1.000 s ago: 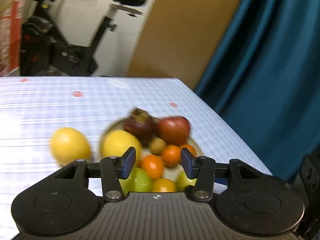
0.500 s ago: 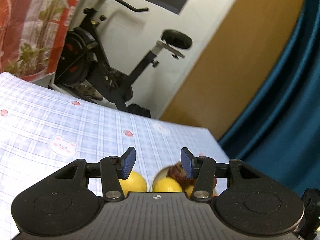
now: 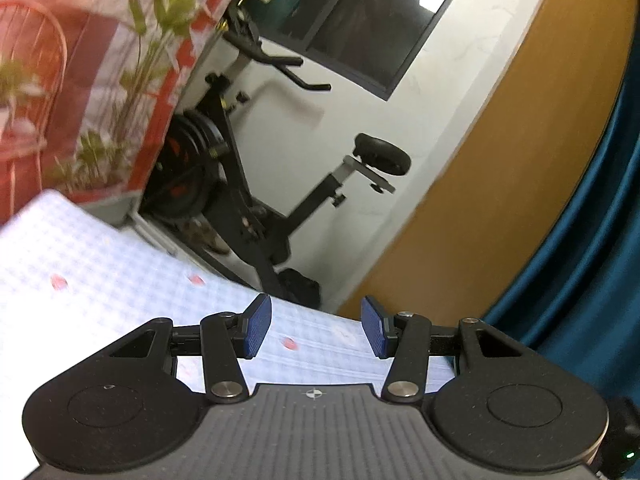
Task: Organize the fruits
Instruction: 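Swing the left tool to the lemon on the table and grasp it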
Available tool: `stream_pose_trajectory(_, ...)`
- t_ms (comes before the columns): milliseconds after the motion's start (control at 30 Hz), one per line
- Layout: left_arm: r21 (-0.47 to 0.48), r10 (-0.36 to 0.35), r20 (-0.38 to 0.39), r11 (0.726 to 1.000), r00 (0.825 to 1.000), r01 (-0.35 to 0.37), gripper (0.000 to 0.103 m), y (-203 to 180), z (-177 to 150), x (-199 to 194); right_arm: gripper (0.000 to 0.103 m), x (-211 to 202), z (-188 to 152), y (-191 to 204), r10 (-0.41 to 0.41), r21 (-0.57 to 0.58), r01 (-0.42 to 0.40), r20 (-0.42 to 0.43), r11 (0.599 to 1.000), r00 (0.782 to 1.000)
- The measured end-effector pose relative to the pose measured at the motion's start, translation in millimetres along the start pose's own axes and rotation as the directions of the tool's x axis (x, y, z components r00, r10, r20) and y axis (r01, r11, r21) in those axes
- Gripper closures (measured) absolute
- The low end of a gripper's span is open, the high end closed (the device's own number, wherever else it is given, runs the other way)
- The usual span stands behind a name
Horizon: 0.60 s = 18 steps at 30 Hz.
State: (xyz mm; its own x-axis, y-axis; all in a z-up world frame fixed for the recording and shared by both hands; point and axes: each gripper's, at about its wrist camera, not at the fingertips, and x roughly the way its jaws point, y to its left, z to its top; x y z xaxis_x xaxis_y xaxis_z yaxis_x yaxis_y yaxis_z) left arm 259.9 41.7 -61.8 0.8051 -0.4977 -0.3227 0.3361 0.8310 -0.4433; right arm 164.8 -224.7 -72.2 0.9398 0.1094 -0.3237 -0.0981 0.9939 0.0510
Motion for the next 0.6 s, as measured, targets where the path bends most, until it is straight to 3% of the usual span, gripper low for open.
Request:
stream_pose_trajectory(100,0.148,0.079,-0.028,0.986,0.996,-0.074,0.051,-5,-6,13,0.047,15,-6,5,0.03,-0.019,-0.03,-0.039,0.999,0.999)
stream_pose_trajectory(167,0.196,0.076,-0.079,0.979,0.994,-0.059,0.051,-2,-11,23,0.047,28,-14,10,0.039,-0.067,-0.045,-0.087,0.997,0.995)
stream_pose_trajectory(300,0.255,0.092,-0.153,0.966,0.984,-0.051,0.049,6,-23,53,0.047,56,-27,13,0.07,-0.087,-0.087,-0.184,0.992,0.98)
stream_pose_trajectory(333,0.266,0.105,-0.161,0.962,0.981,-0.059,0.045,9,-26,59,0.047,62,-30,11,0.072,-0.083,-0.09,-0.2,0.992,0.977)
stream_pose_trajectory(400,0.286,0.146,-0.177,0.954,0.973,-0.091,0.028,12,-30,72,0.047,76,-33,9,0.076,-0.074,-0.096,-0.241,0.993,0.967)
stream_pose_trajectory(600,0.308,0.117,-0.237,0.951,0.964,-0.039,0.026,29,-45,81,0.043,108,-46,18,0.077,-0.122,-0.127,-0.346,0.984,0.935)
